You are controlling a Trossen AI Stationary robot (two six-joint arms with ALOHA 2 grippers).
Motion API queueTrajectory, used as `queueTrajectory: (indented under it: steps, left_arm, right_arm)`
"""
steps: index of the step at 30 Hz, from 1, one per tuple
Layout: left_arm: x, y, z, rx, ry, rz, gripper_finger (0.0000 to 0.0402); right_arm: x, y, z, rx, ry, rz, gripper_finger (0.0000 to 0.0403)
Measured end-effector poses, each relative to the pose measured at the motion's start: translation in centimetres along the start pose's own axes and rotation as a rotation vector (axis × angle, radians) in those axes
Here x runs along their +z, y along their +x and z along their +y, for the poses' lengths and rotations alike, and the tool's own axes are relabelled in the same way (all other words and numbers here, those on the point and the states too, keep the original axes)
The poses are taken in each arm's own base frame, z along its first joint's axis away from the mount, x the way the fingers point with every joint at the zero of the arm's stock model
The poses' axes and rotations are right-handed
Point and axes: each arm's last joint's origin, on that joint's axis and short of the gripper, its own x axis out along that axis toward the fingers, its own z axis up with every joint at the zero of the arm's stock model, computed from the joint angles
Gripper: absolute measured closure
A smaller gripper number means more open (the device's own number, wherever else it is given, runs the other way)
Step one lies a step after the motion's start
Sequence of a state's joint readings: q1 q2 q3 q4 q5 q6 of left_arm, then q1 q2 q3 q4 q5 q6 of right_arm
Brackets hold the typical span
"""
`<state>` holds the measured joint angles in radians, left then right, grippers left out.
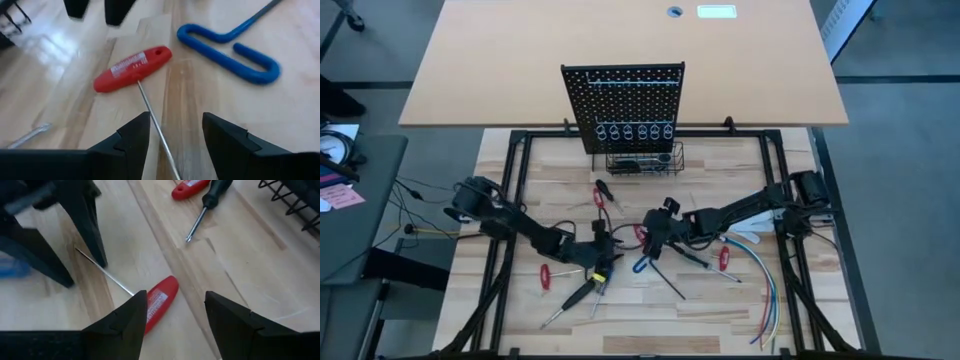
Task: Hang tools onto peg board
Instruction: Hang the red Allen wrench on the pegboard
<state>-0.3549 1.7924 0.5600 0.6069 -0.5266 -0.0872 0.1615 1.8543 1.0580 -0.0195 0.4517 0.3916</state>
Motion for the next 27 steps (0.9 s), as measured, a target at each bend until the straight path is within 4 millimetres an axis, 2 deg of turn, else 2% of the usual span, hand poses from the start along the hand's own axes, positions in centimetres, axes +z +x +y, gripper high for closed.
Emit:
queueTrajectory:
  steps: [4,10,14,21,27]
  left_arm:
    - [0.8,1.6,0.5,0.038,-0.101,0.057,0.0226]
    - [1.7,2.8,1.8,0.059,-0.216,0.130,0.0236]
    - [1.7,3.4,2.8,0.023,-0.254,0.158,0.0275]
    - [0.6,3.7,4.2,0.019,-0.240,0.287,0.0386]
    - [0.6,2.9,4.2,0.012,-0.195,0.289,0.0397]
  right_arm:
    - [-0.3,-0.3,0.5,-0.015,-0.024,-0.003,0.0209]
    - [-0.6,-0.6,1.1,-0.001,-0.071,-0.003,0.0217]
    - [-0.6,-0.7,1.3,0.003,-0.089,-0.004,0.0221]
    - [-0.8,-0.9,1.5,-0.009,-0.111,-0.005,0.0223]
    - [-2.2,-1.3,0.8,-0.181,-0.138,0.078,0.0228]
